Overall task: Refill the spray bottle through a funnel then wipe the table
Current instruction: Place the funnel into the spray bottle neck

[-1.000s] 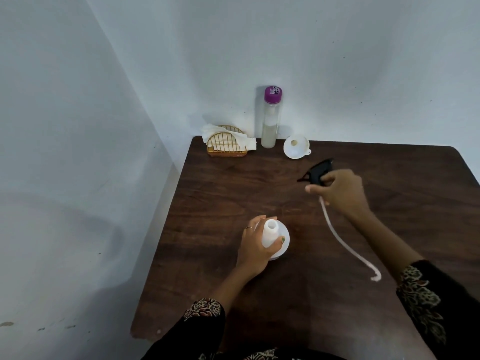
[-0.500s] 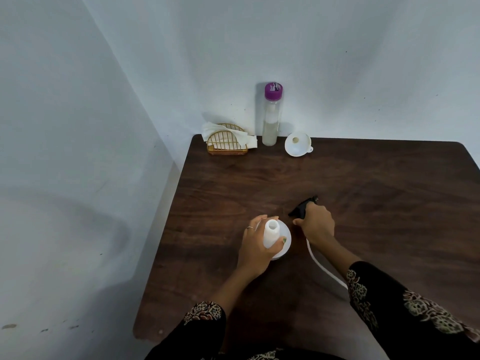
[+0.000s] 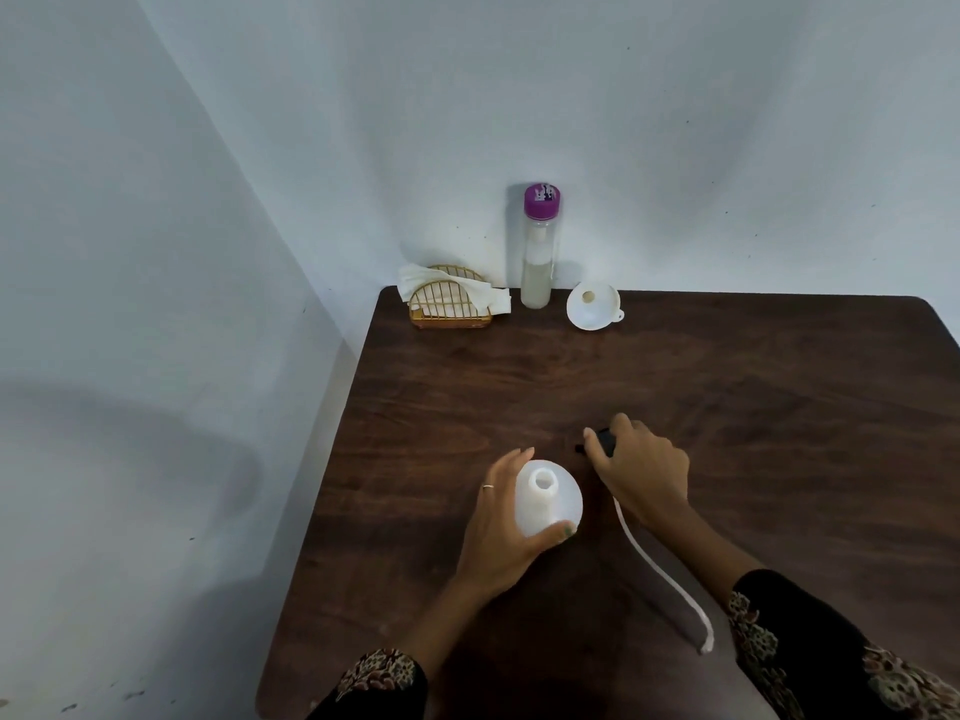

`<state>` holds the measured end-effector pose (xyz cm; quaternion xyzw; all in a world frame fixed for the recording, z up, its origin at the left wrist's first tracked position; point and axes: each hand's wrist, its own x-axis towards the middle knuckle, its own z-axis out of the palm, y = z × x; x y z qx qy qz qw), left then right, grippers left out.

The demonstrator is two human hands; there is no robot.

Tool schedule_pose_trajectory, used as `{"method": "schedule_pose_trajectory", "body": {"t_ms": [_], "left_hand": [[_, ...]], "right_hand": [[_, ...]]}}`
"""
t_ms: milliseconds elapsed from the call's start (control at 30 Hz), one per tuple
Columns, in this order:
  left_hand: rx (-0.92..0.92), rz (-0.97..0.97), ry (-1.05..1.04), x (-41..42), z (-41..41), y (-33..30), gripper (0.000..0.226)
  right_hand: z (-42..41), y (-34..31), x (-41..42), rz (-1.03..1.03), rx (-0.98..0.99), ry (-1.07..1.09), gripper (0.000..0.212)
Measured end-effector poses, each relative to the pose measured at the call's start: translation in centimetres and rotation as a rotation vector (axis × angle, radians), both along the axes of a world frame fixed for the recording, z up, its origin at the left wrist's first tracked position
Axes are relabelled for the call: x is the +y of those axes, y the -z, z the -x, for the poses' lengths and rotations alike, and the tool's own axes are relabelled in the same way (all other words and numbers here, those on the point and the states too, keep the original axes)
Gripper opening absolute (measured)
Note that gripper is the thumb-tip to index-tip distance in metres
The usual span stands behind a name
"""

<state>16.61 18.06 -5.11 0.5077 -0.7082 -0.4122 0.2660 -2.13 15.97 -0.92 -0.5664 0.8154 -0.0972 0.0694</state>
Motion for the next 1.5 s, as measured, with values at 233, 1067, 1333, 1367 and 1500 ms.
{"method": "schedule_pose_trajectory", "body": {"t_ms": [233, 1067, 1333, 1367, 1500], "left_hand": [[0.131, 0.301, -0.269, -2.6, -2.0, 0.0, 0.046], [0.168, -0.542, -0.011, -22.5, 12.8, -2.5, 0.073], [0.288, -0.425, 0.109, -11.9, 5.9, -10.0, 0.070], [0.290, -0.385, 0.121, -10.4, 5.0, -11.0, 0.067], [0.314, -0.262, 0.099, -4.8, 2.4, -12.4, 0.054]], "right_hand": [[5.6, -0.1, -2.7, 0.208, -0.172, 0.000, 0.020], [8.3, 2.2, -16.4, 0.149, -0.650, -0.039, 0.052], [3.9, -5.2, -7.3, 0.423, -0.663, -0.109, 0.035], [3.4, -6.1, -6.0, 0.441, -0.661, -0.115, 0.034], [1.6, -8.8, -1.5, 0.493, -0.603, -0.118, 0.029]]}}
